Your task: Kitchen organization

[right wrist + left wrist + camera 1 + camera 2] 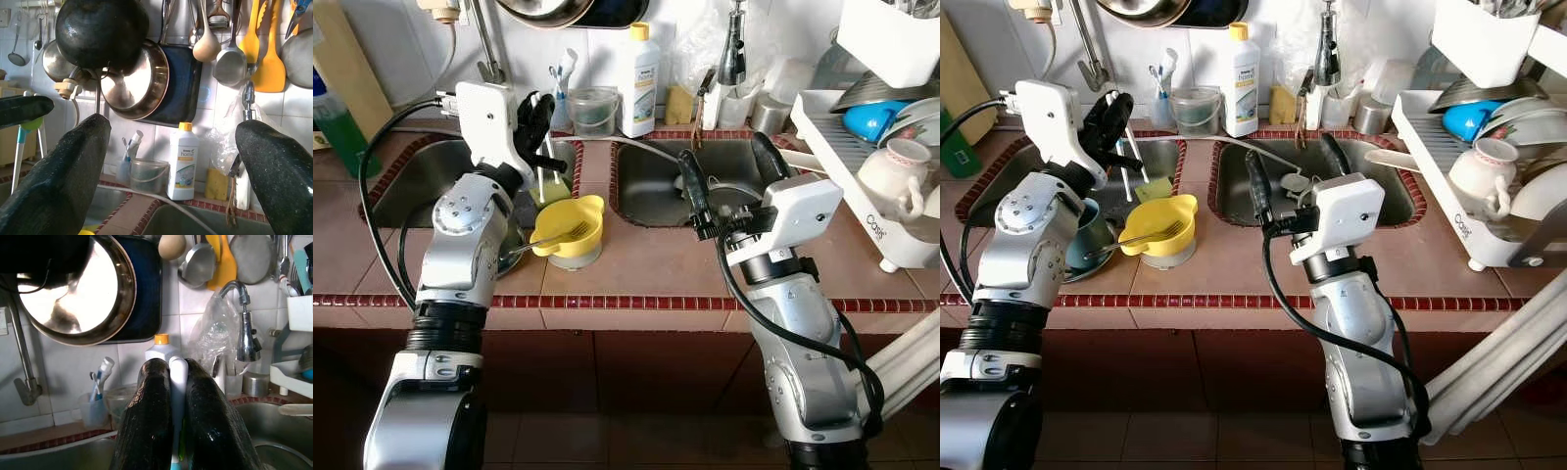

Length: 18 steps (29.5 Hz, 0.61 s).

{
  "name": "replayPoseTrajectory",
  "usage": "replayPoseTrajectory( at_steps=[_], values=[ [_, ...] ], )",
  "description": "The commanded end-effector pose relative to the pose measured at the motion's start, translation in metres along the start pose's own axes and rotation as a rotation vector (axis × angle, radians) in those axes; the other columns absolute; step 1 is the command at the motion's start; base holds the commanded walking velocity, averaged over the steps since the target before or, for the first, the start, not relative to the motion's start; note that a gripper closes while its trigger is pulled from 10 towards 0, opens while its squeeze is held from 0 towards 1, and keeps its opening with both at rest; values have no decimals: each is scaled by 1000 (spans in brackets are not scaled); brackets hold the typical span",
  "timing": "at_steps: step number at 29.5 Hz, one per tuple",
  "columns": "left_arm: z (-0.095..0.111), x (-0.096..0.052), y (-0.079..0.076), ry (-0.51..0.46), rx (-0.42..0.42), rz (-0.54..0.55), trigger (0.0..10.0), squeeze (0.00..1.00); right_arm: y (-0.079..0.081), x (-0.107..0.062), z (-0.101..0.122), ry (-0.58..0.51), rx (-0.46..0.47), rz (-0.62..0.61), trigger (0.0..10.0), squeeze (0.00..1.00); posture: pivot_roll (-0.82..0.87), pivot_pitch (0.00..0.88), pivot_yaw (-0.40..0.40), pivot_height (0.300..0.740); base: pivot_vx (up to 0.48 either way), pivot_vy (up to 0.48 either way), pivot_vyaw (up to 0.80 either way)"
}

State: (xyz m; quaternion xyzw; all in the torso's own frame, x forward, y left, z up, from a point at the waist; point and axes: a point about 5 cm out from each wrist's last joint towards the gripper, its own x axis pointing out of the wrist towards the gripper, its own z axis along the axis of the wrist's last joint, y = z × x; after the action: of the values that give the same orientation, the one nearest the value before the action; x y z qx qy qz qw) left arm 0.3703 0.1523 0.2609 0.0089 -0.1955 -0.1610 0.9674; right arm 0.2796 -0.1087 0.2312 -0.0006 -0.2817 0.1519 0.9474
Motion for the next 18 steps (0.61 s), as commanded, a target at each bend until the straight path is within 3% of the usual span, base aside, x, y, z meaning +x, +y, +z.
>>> replayPoseTrajectory(
  at_steps=[1, 18],
  values=[
    [6, 4, 1, -19, 0, -4, 10000, 0, 2, 2, 3, -17, 0, 7, 10000, 0, -266, 0, 51, 740, 270, 0, 0],
    [9, 5, 3, -24, 1, -10, 10000, 0, 3, 3, 4, -22, 3, 1, 10000, 0, -263, 0, 63, 740, 305, 0, 0]
  ],
)
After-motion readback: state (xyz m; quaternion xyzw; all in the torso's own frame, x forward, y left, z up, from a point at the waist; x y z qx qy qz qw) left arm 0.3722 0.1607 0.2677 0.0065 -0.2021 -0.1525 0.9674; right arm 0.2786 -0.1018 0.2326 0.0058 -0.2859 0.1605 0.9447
